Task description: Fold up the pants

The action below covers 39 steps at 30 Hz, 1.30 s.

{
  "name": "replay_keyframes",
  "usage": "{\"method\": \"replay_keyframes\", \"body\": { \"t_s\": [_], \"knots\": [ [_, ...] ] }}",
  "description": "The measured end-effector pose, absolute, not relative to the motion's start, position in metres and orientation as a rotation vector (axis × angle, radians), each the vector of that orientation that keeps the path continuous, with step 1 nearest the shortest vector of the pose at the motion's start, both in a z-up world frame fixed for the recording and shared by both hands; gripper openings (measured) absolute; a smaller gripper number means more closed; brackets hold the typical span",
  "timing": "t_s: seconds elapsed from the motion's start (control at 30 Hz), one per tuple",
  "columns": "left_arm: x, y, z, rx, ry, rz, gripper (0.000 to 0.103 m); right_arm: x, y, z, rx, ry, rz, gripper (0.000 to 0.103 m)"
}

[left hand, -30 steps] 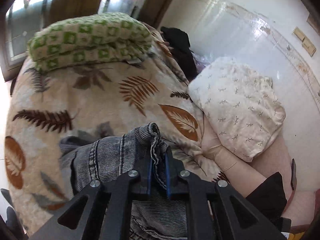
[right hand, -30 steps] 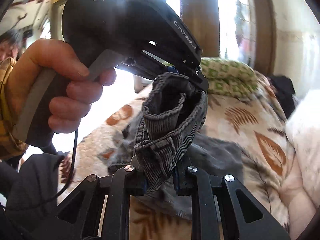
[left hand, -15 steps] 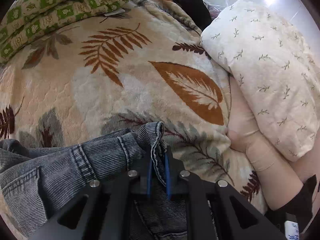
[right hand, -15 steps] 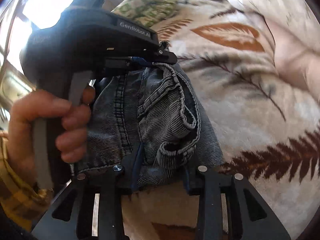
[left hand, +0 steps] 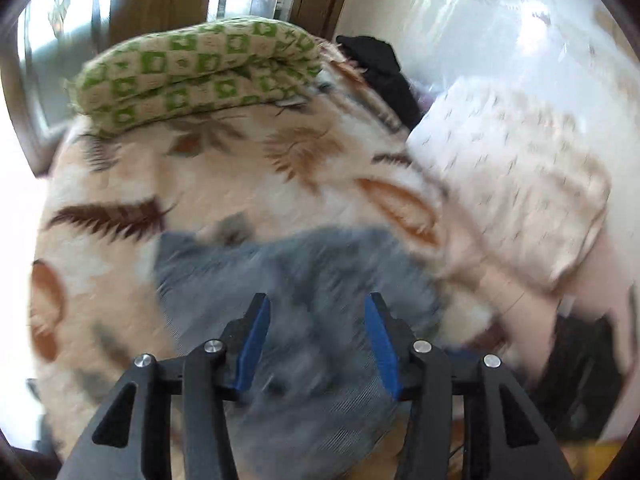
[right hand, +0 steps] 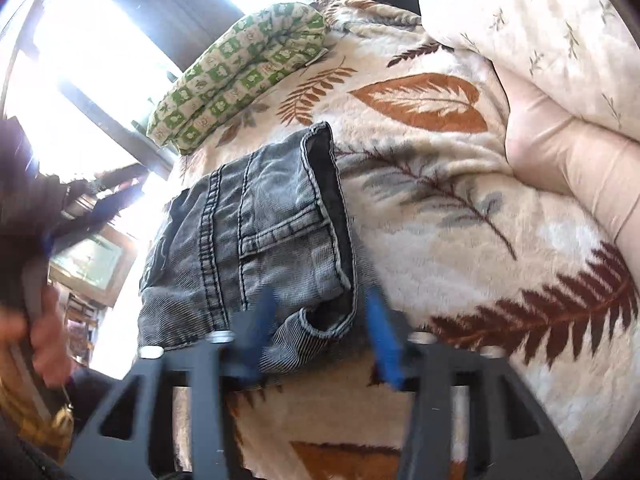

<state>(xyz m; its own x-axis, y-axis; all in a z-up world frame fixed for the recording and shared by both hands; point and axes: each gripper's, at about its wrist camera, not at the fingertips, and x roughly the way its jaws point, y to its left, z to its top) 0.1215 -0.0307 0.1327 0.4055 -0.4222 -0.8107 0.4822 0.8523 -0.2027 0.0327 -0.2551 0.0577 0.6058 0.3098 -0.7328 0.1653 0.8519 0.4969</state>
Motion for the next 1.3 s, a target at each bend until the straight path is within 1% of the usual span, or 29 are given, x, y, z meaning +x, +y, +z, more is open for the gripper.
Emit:
{"method": "replay_keyframes", "body": {
  "t_s": [0.1,0.17,0.23,0.27,0.33,0.4,0.43,0.47,0.53,0.63,0.77,0.8,0.87,0.97,1.1,1.13,1.17,1.3],
  "knots": [
    [0.098,-0.022,0.102,0.167,1.054,-0.517,0.051,0.038,-0.249,0.056,0.505,0.916,0.09,0.028],
    [0.09,-0.023,0.076,0.256,1.086,-0.45,0.051,0.041,-0.242,0.047,0.477,0.94,0.086,0.028],
    [0.087,-0.021,0.057,0.264,1.103,-0.424,0.051,0.042,-0.238,0.034,0.436,0.977,0.071,0.028],
    [0.087,-0.02,0.054,0.255,1.091,-0.42,0.051,0.043,-0.235,0.03,0.396,0.982,0.065,0.026],
    [0.087,-0.019,0.052,0.254,1.084,-0.416,0.051,0.041,-0.228,0.031,0.308,0.977,0.061,0.025],
    [0.089,-0.017,0.054,0.241,1.083,-0.418,0.051,0.039,-0.229,0.034,0.291,1.002,0.054,0.026],
    [0.089,-0.015,0.056,0.232,1.08,-0.421,0.051,0.039,-0.231,0.036,0.304,1.014,0.052,0.029],
    [0.088,-0.014,0.058,0.219,1.078,-0.429,0.051,0.038,-0.235,0.041,0.319,1.016,0.043,0.034],
    [0.087,-0.004,0.065,0.162,1.081,-0.462,0.051,0.036,-0.244,0.056,0.343,0.976,0.022,0.041],
    [0.098,0.005,0.084,0.046,1.069,-0.507,0.051,0.049,-0.256,0.076,0.344,0.903,0.011,0.046],
    [0.127,0.007,0.104,0.009,1.021,-0.477,0.051,0.085,-0.262,0.095,0.34,0.831,0.042,0.045],
    [0.139,0.004,0.104,0.006,1.024,-0.461,0.051,0.097,-0.256,0.098,0.323,0.821,0.058,0.043],
    [0.163,-0.003,0.1,0.003,1.032,-0.428,0.051,0.115,-0.241,0.097,0.291,0.828,0.112,0.032],
    [0.192,-0.014,0.085,0.038,1.056,-0.376,0.051,0.138,-0.215,0.081,0.237,0.868,0.19,0.027],
    [0.212,-0.022,0.057,0.111,1.099,-0.334,0.052,0.155,-0.209,0.038,0.143,0.95,0.129,0.028],
    [0.214,-0.024,0.052,0.124,1.098,-0.335,0.052,0.155,-0.216,0.031,0.167,0.949,0.131,0.031],
    [0.214,-0.026,0.05,0.14,1.088,-0.337,0.052,0.155,-0.22,0.028,0.189,0.939,0.133,0.034],
    [0.211,-0.024,0.056,0.138,1.08,-0.346,0.052,0.154,-0.219,0.035,0.155,0.945,0.148,0.036]
  ]
}}
